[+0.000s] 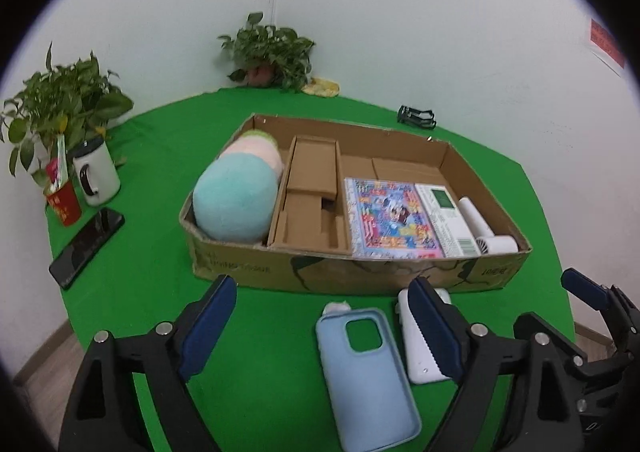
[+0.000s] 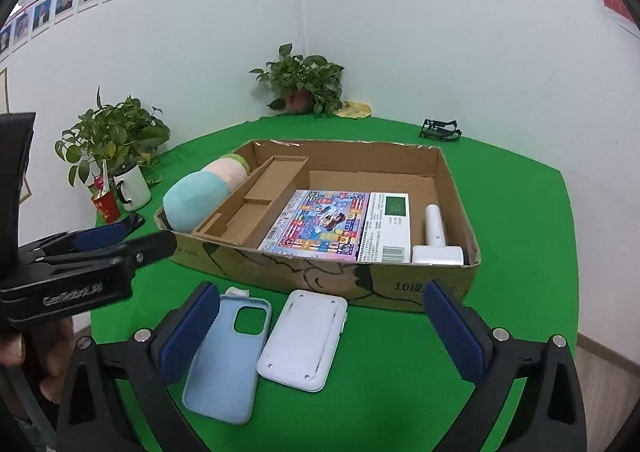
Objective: Organize objects
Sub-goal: 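Move the left gripper to the light blue phone case and grasp it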
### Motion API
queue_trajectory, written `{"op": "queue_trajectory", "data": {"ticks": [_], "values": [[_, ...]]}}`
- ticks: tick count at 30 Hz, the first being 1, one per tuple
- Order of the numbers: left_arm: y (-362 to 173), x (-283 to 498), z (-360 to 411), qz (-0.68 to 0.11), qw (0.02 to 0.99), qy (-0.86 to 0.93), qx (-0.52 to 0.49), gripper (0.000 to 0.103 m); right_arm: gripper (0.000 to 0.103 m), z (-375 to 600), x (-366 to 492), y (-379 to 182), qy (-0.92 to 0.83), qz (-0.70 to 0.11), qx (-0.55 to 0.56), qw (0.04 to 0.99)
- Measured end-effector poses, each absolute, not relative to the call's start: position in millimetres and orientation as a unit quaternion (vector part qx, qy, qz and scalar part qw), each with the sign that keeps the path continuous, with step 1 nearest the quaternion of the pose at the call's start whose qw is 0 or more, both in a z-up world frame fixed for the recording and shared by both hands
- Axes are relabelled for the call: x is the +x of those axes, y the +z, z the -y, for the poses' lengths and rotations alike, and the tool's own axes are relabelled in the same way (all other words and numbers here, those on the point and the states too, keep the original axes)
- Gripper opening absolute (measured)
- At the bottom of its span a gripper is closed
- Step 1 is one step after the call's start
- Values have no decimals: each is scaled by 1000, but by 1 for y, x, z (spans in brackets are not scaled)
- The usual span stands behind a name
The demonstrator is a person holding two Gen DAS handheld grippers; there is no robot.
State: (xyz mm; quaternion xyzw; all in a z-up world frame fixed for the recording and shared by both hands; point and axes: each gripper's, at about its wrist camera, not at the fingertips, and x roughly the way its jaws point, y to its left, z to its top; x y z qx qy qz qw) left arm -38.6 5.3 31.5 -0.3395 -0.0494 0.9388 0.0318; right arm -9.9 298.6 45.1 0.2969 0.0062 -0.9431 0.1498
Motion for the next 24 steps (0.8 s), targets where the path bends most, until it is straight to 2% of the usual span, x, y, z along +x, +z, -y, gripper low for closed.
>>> {"op": "queue_trajectory", "data": {"ticks": [7,15,18,20,21,24], "values": [[-19,-41,11,107,113,884,-441,87,102,-279,-20,-11,-893,11,377,246],[-53,-33,5,122,143,849,-493,82,102,-255,-19,-57,-869,-4,430,244],[-59,-34,4,128,149,843,-501,70,96,-249,-21,-63,-870,-11,436,227],[-64,-37,6,139,145,834,-513,54,78,-245,-24,-67,-869,-21,446,212],[-66,-38,6,144,144,830,-519,44,73,-242,-26,-69,-868,-29,452,204],[-68,-39,9,149,141,828,-522,34,70,-235,-27,-72,-869,-38,454,196]]}}
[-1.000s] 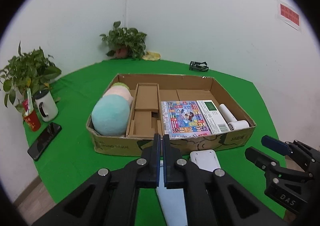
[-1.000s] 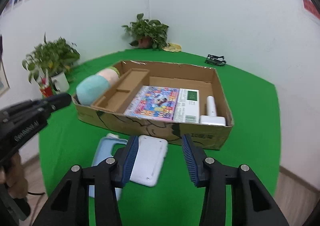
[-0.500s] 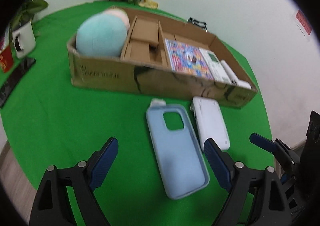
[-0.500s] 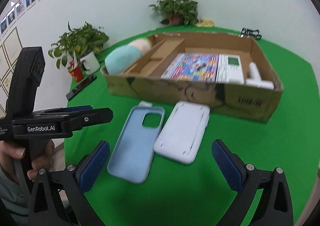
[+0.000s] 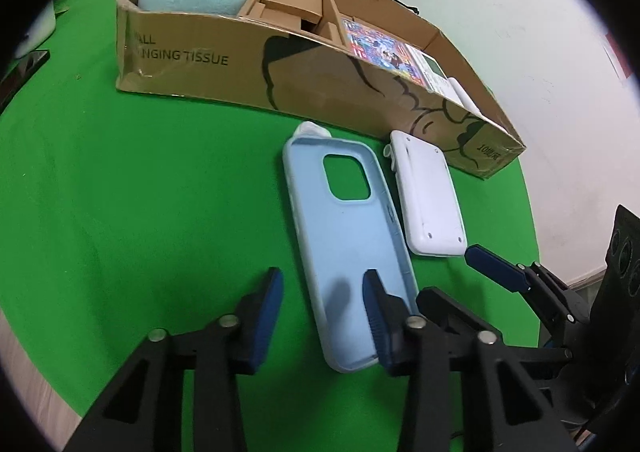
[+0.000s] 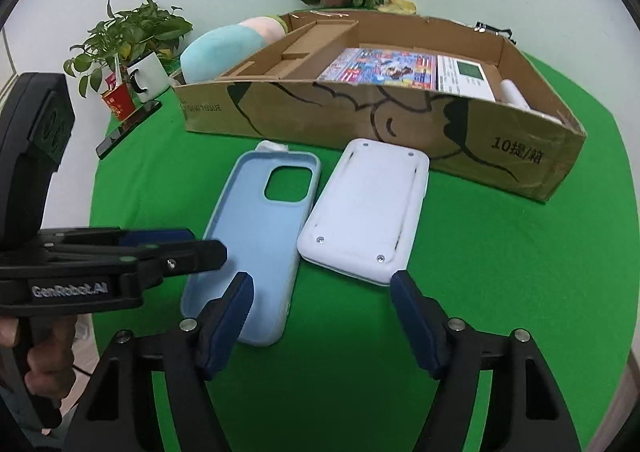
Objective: Organize objects
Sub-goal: 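Move the left gripper to the light blue phone case and grasp it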
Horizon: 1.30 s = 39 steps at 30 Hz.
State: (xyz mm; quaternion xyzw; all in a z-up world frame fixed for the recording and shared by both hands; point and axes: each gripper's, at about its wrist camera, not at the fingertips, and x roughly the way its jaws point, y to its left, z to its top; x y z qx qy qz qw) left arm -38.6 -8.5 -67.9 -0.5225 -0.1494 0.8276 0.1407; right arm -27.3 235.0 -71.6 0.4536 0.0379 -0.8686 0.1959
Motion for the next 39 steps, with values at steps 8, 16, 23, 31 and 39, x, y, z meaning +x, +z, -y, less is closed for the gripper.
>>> {"op": "queue_trajectory", "data": {"ticks": [8,16,23,31,39], "values": [[-70,-38,10,142,136,824,-531,16,62,-231,-25,-70,-868,-44,451,204],[-70,-38,7,134,133,824,-534,15,40,-233,-23,-83,-848,-26,490,200],[-66,-29,16,107,108,826,-542,15,21,-210,-7,-83,-821,-28,503,267],[-66,-22,29,116,115,823,-544,15,27,-209,-2,-78,-823,-22,500,268],[-65,-19,24,100,105,823,-549,7,28,-201,-4,-79,-832,-42,496,246]]}}
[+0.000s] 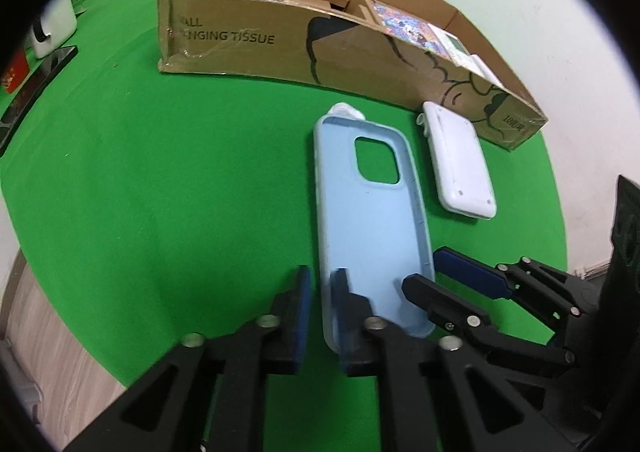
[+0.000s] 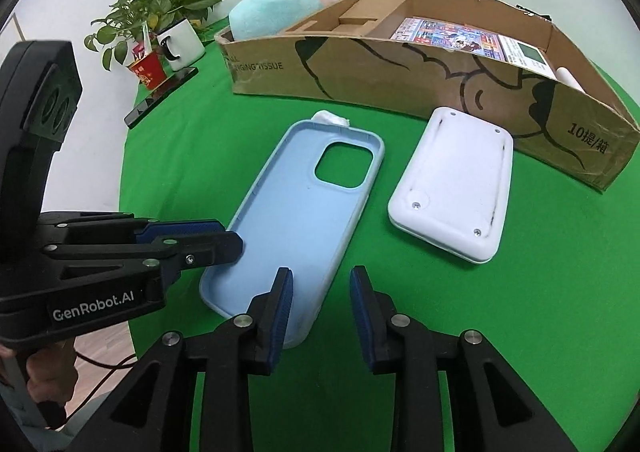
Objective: Organize objects
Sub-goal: 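Move the left gripper to the light blue phone case and grasp it, then lift the light blue phone case and carry it over the large box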
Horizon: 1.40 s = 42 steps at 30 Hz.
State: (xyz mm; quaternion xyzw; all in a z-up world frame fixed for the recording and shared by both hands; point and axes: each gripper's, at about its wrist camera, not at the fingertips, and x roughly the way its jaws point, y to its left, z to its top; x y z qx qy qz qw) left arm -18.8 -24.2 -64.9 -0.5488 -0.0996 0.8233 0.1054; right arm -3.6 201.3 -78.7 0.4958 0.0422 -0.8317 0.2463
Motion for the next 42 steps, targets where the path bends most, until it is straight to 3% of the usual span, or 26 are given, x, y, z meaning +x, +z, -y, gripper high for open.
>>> {"op": "queue_trajectory", "data": {"ticks": [5,8,14,23,31,42], "values": [[-63,-12,19,87,108,824,-550,5,10,-194,-1,-82,-840,-66,486,233],[-61,-7,18,84,107,825,-549,5,8,-199,-4,-82,-836,-48,493,236],[-46,9,19,81,103,837,-532,5,7,-200,4,-75,-844,-42,482,233],[18,20,-2,47,112,887,-445,5,6,-223,15,-15,-881,-21,410,237],[69,2,-21,30,135,914,-382,5,6,-244,4,53,-918,-24,333,214],[98,-34,-27,12,152,922,-356,5,6,-253,-30,96,-931,-16,313,190]]}}
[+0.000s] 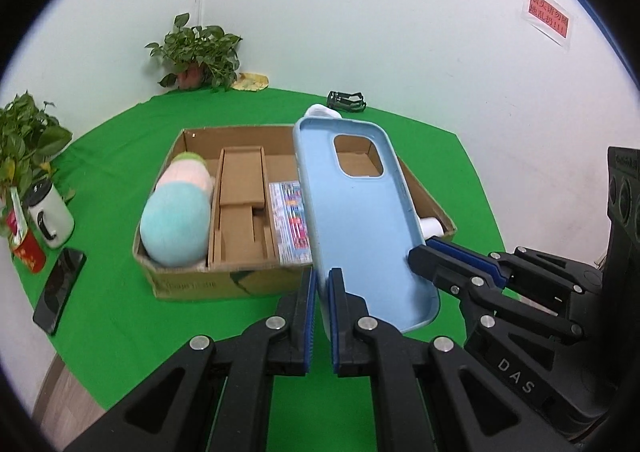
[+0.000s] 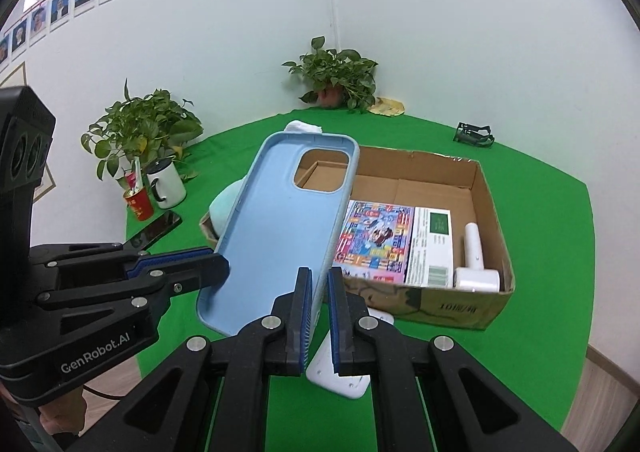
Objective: Organize objects
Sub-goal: 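Lift the light blue phone case and carry it over the large box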
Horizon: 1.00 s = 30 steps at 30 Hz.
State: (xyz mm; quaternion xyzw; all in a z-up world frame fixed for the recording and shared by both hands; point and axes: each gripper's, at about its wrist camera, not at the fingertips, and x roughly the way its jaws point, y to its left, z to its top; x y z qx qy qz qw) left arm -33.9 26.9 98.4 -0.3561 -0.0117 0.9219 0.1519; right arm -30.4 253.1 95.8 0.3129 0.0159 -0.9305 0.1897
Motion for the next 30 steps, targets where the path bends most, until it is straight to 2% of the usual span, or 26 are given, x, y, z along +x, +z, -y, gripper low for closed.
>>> {"op": "queue_trajectory", "data": {"ticks": [10,18,24,30], "values": [[124,-83,-38,-9,173,925,-337,5,6,-257,-81,126,-938,-7,301,170],[124,-114,-44,-17,183,921,-344,6,6,-265,-123,136,-939,5,306,156],[102,-136,-42,-15,185,910,-371,5,6,-266,-155,118,-928,10,339,153],[72,-151,-38,-18,178,898,-403,5,6,-266,-186,76,-905,30,393,159]]}}
